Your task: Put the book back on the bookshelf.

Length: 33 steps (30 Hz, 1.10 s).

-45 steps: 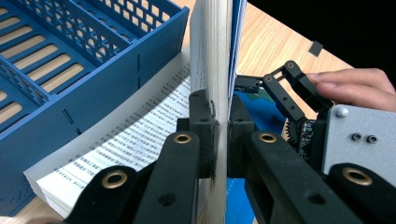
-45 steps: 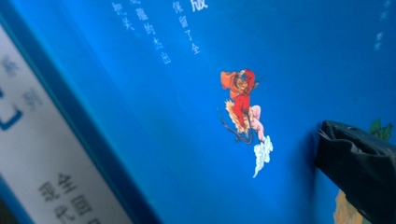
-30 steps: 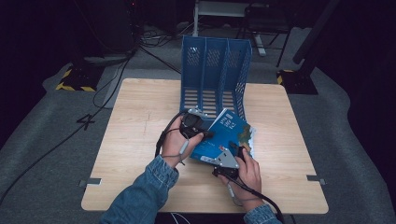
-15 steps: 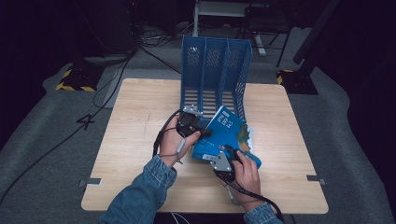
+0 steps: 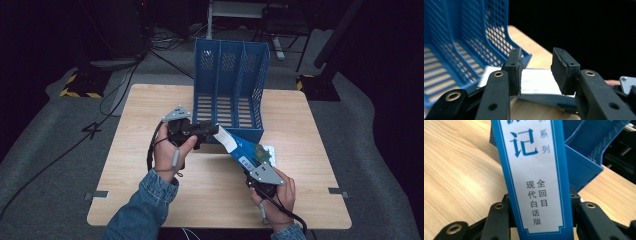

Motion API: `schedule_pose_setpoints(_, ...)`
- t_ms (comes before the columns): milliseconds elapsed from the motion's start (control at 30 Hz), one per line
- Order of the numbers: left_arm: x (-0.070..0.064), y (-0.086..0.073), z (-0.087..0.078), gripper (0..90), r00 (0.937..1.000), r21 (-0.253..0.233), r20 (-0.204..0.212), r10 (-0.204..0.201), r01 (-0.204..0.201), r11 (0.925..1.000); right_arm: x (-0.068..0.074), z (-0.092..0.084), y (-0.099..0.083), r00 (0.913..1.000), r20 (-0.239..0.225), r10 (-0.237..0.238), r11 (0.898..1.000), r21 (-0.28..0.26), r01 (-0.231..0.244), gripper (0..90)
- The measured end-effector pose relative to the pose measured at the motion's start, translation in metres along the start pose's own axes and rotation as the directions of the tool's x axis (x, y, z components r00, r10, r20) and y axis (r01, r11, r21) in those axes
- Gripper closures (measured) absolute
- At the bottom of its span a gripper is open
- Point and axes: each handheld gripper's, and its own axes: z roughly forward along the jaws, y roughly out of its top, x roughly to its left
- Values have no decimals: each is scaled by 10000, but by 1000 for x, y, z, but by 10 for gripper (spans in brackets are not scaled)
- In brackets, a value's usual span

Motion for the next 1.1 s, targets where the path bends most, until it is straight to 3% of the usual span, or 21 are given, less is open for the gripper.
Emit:
schedule_pose_setpoints(200, 20, -16, -12, 597, 9976, 438, -692, -84, 114, 9990, -13, -8, 6, 9937, -332, 1070, 9936, -334, -1081, 617)
schedule_pose_setpoints(267, 32, -31, -18, 601, 9924, 922, -1220, -128, 241, 9954, -17, -11, 7, 9908, -383, 1297, 9905, -411, -1313, 618)
schedule_pose_setpoints(333, 39, -47, -19, 601, 9891, 1484, -1472, -89, 309, 9884, -21, -15, 9, 9880, -407, 1489, 9872, -514, -1509, 620)
schedule_pose_setpoints(400, 42, -54, -18, 601, 9878, 1719, -1556, -58, 329, 9846, -23, -18, 10, 9864, -392, 1598, 9851, -579, -1619, 621)
schedule_pose_setpoints(433, 48, -67, -17, 602, 9856, 2174, -1689, -75, 447, 9751, -26, -21, 12, 9851, -366, 1682, 9825, -752, -1705, 622)
schedule_pose_setpoints(467, 48, -67, -17, 602, 9856, 2174, -1689, -75, 447, 9751, -26, -21, 12, 9851, -366, 1682, 9825, -752, -1705, 622)
schedule_pose_setpoints(533, 58, -83, -16, 608, 9812, 2631, -1923, -167, 680, 9624, -30, -26, 13, 9776, -385, 2067, 9719, -1067, -2097, 624)
schedule_pose_setpoints(633, 65, -90, -14, 611, 9787, 2831, -2038, -240, 824, 9555, -35, -30, 12, 9673, -470, 2492, 9561, -1470, -2535, 625)
schedule_pose_setpoints(800, 68, -95, -9, 608, 9778, 3015, -2080, -248, 882, 9494, -40, -37, 14, 9509, -611, 3033, 9308, -1945, -3093, 625)
schedule_pose_setpoints(833, 68, -95, -9, 607, 9778, 3015, -2080, -248, 882, 9494, -40, -37, 14, 9509, -611, 3033, 9308, -1945, -3093, 625)
schedule_pose_setpoints(967, 71, -99, -6, 607, 9758, 3155, -2182, -163, 864, 9450, -42, -41, 16, 9406, -656, 3332, 9072, -2494, -3388, 626)
schedule_pose_setpoints(1000, 73, -100, -6, 607, 9750, 3251, -2216, -131, 866, 9417, -41, -42, 14, 9321, -772, 3539, 8920, -2717, -3612, 626)
schedule_pose_setpoints(1033, 73, -100, -6, 608, 9750, 3251, -2216, -131, 866, 9417, -41, -42, 14, 9321, -772, 3539, 8920, -2717, -3612, 626)
schedule_pose_setpoints(1100, 73, -101, -6, 608, 9748, 3274, -2229, -62, 808, 9414, -40, -39, 9, 9246, -846, 3714, 8801, -2853, -3796, 625)
